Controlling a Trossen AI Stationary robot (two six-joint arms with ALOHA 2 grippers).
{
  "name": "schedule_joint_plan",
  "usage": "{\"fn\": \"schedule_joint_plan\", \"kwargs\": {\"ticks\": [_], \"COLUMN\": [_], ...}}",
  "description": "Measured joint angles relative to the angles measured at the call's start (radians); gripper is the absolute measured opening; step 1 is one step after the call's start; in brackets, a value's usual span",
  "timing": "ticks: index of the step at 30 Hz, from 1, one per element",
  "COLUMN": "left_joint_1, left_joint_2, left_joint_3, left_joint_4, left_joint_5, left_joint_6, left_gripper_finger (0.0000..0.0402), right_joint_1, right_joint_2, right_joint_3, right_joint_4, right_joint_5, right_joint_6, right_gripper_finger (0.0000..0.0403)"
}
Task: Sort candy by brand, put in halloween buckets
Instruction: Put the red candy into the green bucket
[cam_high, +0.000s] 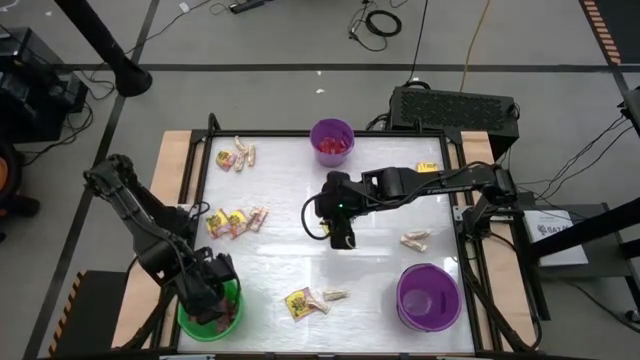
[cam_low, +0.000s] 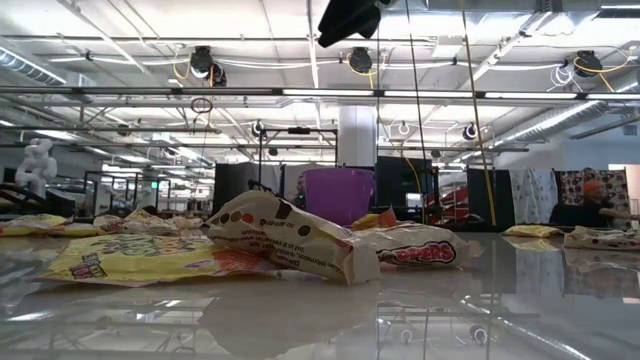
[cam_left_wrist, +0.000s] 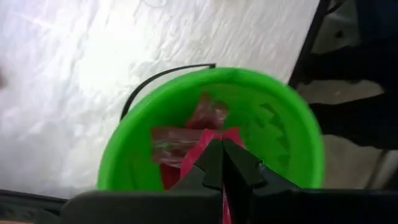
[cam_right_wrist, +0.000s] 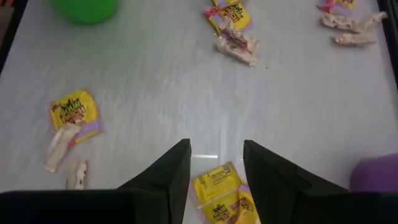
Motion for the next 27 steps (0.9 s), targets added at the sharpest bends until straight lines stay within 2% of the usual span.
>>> {"fn": "schedule_joint_plan", "kwargs": {"ticks": [6,13,20,23,27], "left_joint_1": [0.001,0.001,0.003,0.012,0.023], "left_joint_2": [0.000,0.000,0.000,0.000,0.000], "left_joint_3": [-0.031,-0.041,-0.041,-0.041,-0.041], "left_joint_4": [0.006,0.004,0.002,0.002,0.003], "left_joint_5": [-0.013,-0.013,-0.008,-0.006,0.003], "left_joint_6": [0.142,0.368,0.457,0.454,0.432], "left_gripper_finger": [0.0014,0.0017,0.0023,0.0050,0.0106], "right_joint_1": [-0.002,-0.002,-0.002,-0.002,-0.002], "right_joint_2": [0.000,0.000,0.000,0.000,0.000], "right_joint_3": [0.000,-0.001,-0.001,-0.001,-0.001], "right_joint_4": [-0.008,-0.096,-0.197,-0.206,-0.208], "right_joint_5": [0.002,0.005,0.005,0.005,0.005], "right_joint_6": [0.131,0.256,0.327,0.322,0.300], "right_gripper_finger": [0.0141,0.0141,0.0141,0.0141,0.0141]}}
